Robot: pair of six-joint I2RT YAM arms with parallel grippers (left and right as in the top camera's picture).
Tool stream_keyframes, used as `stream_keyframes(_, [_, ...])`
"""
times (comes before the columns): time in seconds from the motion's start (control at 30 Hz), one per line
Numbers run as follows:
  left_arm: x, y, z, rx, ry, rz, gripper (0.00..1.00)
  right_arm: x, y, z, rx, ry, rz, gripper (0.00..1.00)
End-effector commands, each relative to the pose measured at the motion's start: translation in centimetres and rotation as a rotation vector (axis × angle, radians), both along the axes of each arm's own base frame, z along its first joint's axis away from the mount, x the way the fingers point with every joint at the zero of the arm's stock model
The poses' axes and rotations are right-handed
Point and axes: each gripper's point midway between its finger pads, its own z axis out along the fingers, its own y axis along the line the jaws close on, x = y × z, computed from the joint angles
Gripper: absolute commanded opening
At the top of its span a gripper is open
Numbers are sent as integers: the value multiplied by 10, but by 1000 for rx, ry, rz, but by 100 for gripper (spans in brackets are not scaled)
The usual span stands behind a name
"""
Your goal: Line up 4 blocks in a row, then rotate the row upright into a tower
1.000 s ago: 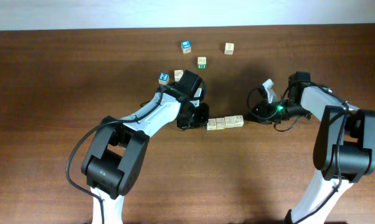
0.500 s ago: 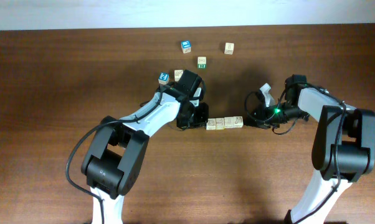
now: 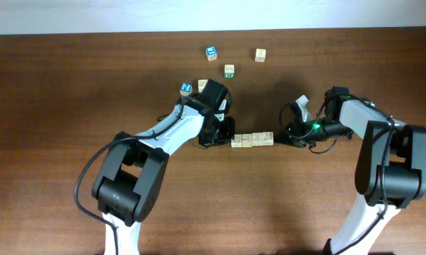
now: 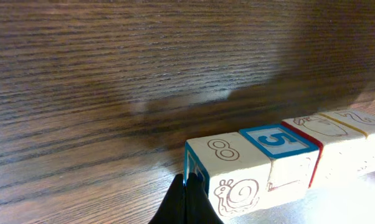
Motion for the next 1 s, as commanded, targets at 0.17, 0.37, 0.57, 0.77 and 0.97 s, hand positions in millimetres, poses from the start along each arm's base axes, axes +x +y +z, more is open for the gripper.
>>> stream_keyframes(0.17, [1,-13,7,-51,0,-19,0,-1,39,34,11,-52,89,4])
stream_keyframes(0.37, [1,-13,7,-51,0,-19,0,-3,68,39,-14,-48,148,5])
stream_keyframes(0.57, [2,-13,7,-51,-1,-19,0,-1,62,26,-109,-14,125,4])
stream_keyframes(0.77, [2,-13,7,-51,-1,-19,0,-3,67,4,-83,43,131,5])
stream_keyframes(0.97, [2,-13,7,-53,-4,-19,0,-5,83,20,36,20,154,5])
